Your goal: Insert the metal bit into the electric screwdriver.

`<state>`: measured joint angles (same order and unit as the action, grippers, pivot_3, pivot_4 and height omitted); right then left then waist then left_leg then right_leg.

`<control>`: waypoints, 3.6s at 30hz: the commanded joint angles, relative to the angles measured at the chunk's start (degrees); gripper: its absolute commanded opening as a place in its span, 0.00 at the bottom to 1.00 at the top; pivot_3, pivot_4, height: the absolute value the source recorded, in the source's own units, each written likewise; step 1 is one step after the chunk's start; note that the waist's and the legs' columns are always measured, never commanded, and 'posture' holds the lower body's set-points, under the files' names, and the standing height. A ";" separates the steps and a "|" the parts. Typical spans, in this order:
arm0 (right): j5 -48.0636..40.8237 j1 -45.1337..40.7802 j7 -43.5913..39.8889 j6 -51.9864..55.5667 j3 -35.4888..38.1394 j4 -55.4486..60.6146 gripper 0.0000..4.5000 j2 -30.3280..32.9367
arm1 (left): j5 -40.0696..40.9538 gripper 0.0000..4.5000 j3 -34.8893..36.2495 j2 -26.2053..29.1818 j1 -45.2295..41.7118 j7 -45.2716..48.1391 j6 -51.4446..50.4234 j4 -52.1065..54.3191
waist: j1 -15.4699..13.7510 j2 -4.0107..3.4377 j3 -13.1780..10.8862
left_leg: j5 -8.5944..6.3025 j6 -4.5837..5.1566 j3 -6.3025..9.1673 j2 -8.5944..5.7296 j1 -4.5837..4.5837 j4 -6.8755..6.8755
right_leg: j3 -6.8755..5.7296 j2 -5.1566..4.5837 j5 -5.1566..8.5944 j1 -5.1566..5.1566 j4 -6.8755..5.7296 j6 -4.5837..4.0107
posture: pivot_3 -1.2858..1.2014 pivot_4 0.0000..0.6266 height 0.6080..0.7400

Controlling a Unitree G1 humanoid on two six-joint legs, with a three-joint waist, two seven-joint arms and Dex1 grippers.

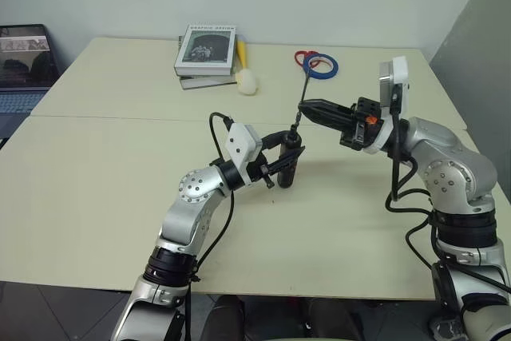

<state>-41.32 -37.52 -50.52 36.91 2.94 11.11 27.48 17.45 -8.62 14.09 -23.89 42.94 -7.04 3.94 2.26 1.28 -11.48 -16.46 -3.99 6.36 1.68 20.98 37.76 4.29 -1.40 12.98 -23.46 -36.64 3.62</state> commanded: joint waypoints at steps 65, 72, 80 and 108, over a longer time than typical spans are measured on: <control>-2.04 -0.68 -1.79 1.76 -0.42 3.92 0.00 3.67 | -1.26 0.37 -0.46 0.80 -0.44 0.17 0.44 0.46 | -0.04 0.00 0.01 | 0.01 0.00 -0.01 0.02 -0.04 -0.76 | 0.00 -0.01 -0.23 0.01 0.65 0.36 | 0.52 0.24 1.00; -0.20 -2.64 -3.37 2.32 -2.50 2.39 0.00 4.54 | -1.33 0.37 -0.70 0.87 -0.31 0.20 0.72 0.44 | -0.05 0.00 0.01 | 0.01 0.00 -0.01 0.02 -0.04 -0.76 | 0.00 -0.01 -0.23 0.01 0.65 0.36 | 0.52 0.24 1.00; 0.15 -3.19 -4.02 2.60 -3.17 1.93 0.00 5.12 | -1.38 0.37 -0.74 0.97 -0.15 -0.09 0.77 0.60 | -0.18 0.00 0.01 | 0.01 0.00 -0.01 0.02 -0.04 -0.76 | -0.01 -0.01 -0.23 0.01 0.65 0.36 | 0.52 0.24 1.00; -0.99 -3.46 -2.54 5.78 -1.77 2.14 0.42 5.24 | -1.33 0.37 -0.71 1.12 -0.36 0.11 0.92 0.31 | -0.20 0.00 0.01 | 0.01 0.00 -0.01 0.02 -0.05 -0.75 | -0.01 -0.01 -0.24 0.04 0.65 0.35 | 0.52 0.24 1.00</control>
<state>-41.54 -40.02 -52.84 43.01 0.00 11.87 32.51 17.38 -9.43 14.44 -24.02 43.37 -6.09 4.17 2.06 1.28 -11.47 -16.45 -3.99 6.36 1.70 20.93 37.00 4.28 -1.41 12.74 -23.42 -35.99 3.97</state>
